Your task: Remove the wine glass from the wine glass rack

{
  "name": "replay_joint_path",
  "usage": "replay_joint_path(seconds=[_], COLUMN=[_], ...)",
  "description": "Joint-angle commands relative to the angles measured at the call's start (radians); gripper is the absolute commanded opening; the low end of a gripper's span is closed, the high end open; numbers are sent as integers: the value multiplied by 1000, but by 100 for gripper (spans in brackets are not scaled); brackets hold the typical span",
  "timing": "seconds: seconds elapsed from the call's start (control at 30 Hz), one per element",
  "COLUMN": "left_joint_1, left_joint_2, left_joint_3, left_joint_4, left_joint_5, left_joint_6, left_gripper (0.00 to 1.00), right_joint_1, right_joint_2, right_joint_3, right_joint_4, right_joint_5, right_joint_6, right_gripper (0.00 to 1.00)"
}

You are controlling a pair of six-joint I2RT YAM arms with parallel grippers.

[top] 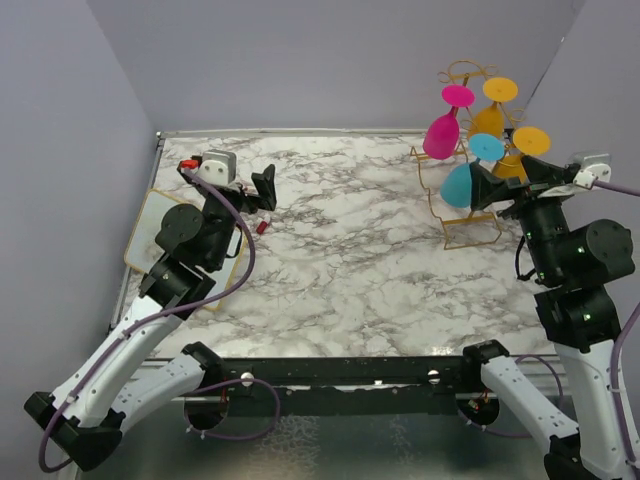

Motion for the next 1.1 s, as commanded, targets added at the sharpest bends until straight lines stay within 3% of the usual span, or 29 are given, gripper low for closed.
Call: replay_joint_path(seconds=[0.0, 0.27, 0.53, 0.83, 1.07], left_joint_1=[15, 28, 33, -5, -37], left_joint_2=[17, 46, 66, 48, 25], left_joint_3=[-39, -78, -70, -89, -98], left_joint_4=[55, 70, 67, 101, 114], left_joint_5=[36, 52, 80, 91, 82], left_joint_6=[-43, -68, -96, -105, -111], left_gripper=[99, 99, 99, 99, 98], right_joint_1=[-34, -68, -68, -40, 4], right_joint_2=[34, 102, 190, 368, 477], right_joint_3=[48, 111, 198, 364, 437], right_joint_4=[-136, -297, -397, -494, -556], right_joint_5=[-29, -31, 130, 209, 330], right_joint_6=[39, -20, -128, -306, -371], right_gripper=[100, 100, 97, 76, 70])
